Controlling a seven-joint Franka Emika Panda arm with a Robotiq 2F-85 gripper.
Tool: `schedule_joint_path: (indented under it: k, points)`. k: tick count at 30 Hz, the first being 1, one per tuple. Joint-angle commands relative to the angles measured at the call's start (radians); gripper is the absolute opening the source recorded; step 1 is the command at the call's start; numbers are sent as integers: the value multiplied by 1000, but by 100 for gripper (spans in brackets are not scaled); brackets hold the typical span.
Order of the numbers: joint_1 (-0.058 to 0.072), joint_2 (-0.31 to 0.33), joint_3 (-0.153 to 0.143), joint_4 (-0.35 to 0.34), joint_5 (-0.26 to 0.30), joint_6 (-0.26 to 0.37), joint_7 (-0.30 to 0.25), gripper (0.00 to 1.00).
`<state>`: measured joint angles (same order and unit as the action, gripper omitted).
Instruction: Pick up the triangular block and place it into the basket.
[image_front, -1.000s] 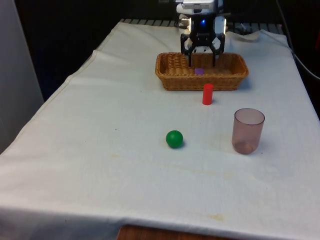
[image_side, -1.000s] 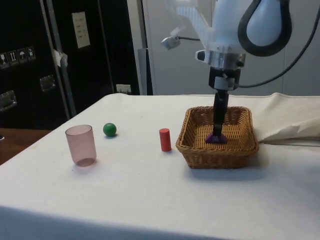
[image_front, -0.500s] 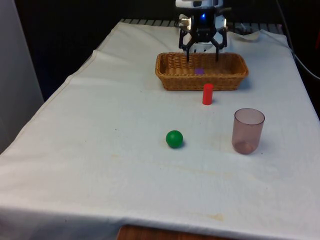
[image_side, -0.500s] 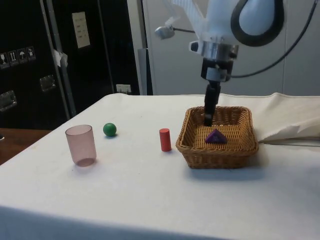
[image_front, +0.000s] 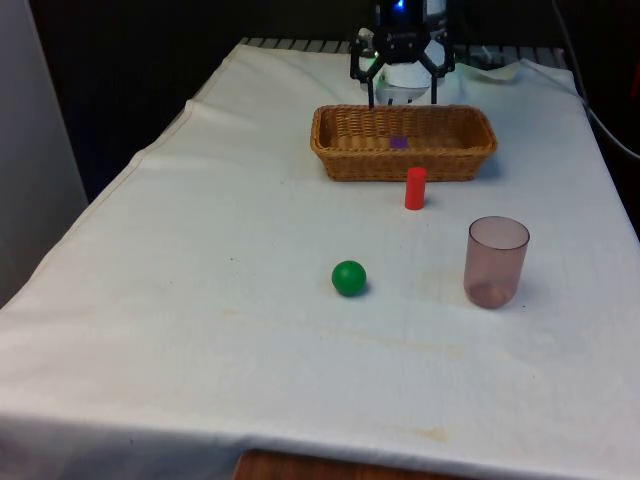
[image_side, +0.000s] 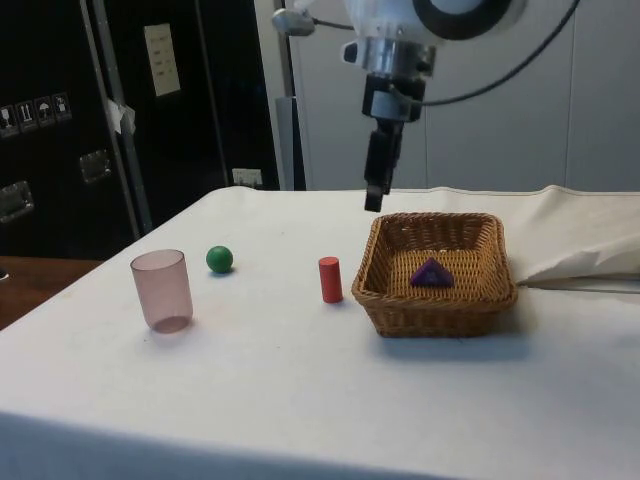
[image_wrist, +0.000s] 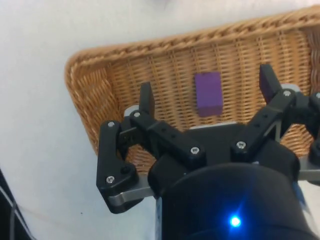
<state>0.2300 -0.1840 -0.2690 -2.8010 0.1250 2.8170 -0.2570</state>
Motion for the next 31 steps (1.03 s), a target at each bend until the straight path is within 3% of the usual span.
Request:
schedule_joint_path:
  k: [1,8,18,27,28,31]
  points:
    - [-3,6,-1,23,-5,-21,2,100]
    - [2,28,-6,115,7,-84,-3,100]
    - [0,77,-4,211,3,-120,0,100]
    - [1,156,-5,335,14,-175,-5,100]
    - [0,145,-4,319,5,-162,0,100]
    - [-1,194,-6,384,10,-194,-3,100]
